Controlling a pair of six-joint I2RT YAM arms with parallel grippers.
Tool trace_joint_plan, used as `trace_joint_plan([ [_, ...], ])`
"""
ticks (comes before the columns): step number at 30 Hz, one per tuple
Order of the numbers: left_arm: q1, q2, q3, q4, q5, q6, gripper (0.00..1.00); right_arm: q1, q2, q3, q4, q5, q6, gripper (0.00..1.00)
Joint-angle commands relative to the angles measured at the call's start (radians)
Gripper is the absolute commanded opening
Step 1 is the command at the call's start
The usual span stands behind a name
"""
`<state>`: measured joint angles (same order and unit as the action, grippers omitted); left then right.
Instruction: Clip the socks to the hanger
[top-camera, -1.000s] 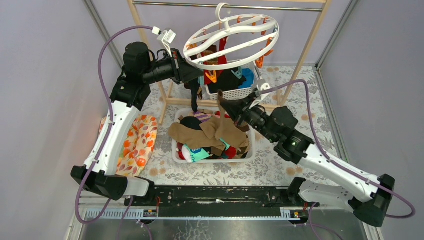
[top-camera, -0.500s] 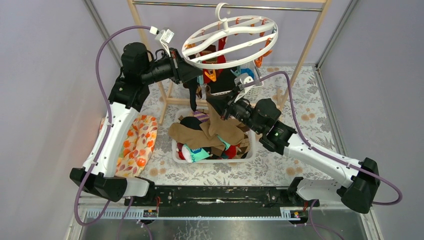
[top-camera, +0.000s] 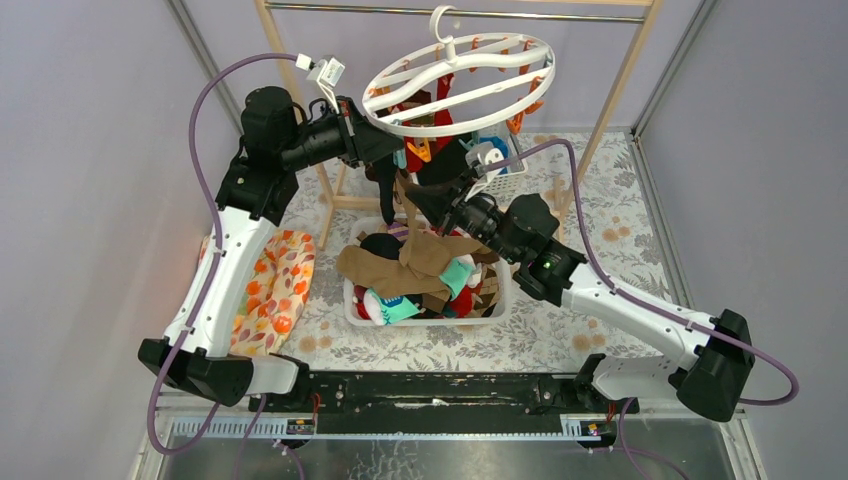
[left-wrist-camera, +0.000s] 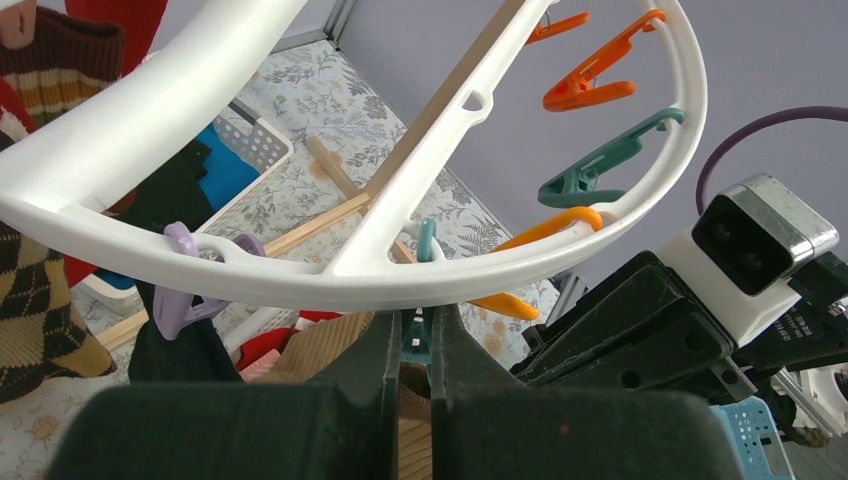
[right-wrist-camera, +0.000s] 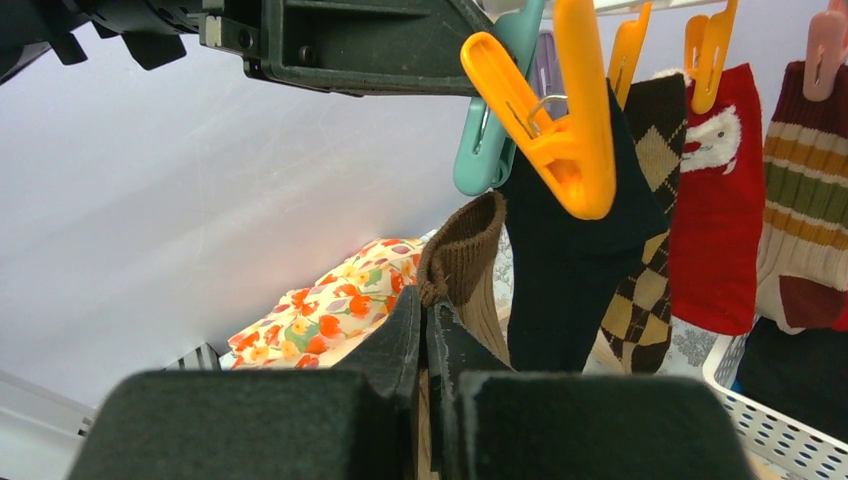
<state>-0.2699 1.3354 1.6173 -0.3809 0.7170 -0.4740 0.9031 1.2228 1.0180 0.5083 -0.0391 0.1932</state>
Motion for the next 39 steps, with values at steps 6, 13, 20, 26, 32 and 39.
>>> trace_joint_plan([
  [6, -0.007, -0.021, -0.014, 0.036, -0.048, -0.021, 0.0, -0.003, 0.015, 0.078, 0.069, -0.003, 0.003, 0.0],
  [13, -0.008, -0.021, -0.015, 0.036, -0.062, -0.024, 0.0, -0.003, 0.014, 0.083, 0.081, 0.019, 0.002, 0.0],
  [20, -0.01, -0.019, -0.014, 0.042, -0.059, -0.034, 0.0, -0.003, 0.012, 0.076, 0.095, 0.034, 0.004, 0.0],
  [26, -0.012, -0.019, -0.012, 0.042, -0.062, -0.032, 0.0, -0.003, 0.004, 0.076, 0.116, 0.092, -0.006, 0.0],
  [32, -0.012, -0.017, -0.011, 0.045, -0.064, -0.034, 0.0, -0.003, 0.014, 0.1, 0.103, 0.101, -0.019, 0.0],
  [39, -0.012, -0.021, -0.008, 0.047, -0.074, -0.021, 0.0, -0.003, 0.015, 0.121, 0.11, 0.111, -0.018, 0.0],
])
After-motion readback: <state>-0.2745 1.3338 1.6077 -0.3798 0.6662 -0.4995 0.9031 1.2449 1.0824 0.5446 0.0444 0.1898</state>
